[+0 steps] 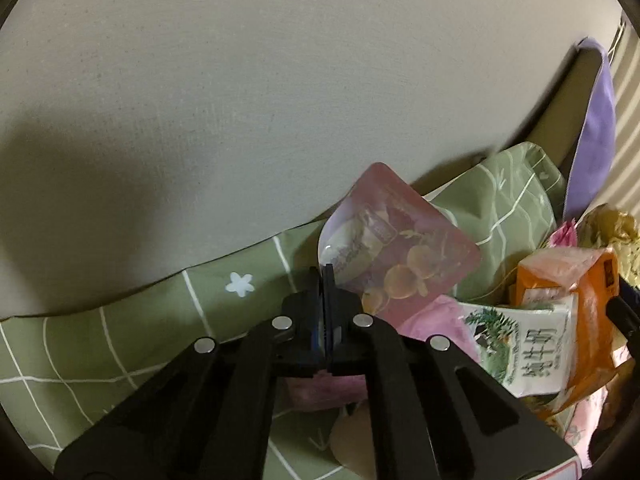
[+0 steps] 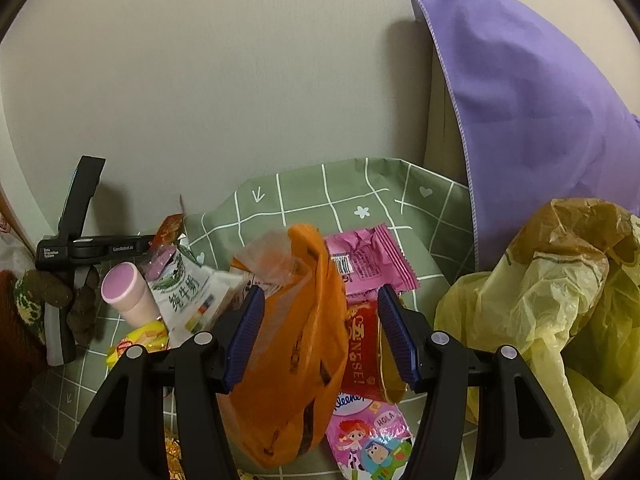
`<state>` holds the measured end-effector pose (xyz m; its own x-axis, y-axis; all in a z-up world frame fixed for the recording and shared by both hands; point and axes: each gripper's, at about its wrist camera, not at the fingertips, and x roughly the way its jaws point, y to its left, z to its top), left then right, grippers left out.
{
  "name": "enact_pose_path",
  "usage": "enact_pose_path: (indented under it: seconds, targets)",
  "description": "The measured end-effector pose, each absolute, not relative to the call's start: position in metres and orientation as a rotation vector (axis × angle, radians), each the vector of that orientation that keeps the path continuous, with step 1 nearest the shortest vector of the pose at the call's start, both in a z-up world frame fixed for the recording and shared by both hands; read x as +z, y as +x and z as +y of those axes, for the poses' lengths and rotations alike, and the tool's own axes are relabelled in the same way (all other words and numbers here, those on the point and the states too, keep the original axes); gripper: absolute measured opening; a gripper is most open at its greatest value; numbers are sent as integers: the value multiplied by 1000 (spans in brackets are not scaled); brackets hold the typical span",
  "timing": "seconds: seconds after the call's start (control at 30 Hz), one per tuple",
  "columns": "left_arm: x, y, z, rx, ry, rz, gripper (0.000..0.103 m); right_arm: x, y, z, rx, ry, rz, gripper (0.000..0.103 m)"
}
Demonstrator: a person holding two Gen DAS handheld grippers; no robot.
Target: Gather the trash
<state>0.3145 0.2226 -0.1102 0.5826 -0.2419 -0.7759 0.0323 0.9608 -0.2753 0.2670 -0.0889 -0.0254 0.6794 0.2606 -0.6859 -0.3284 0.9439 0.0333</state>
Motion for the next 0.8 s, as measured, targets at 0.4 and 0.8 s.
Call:
enact_pose_path:
  seconds: [0.4, 0.8]
  targets:
    - [-33, 293, 211, -238, -251, 765, 1, -28, 265, -92, 388, -41, 792, 56]
    - [16, 246, 175, -263, -237, 699, 1, -2, 262, -107, 441, -21, 803, 5]
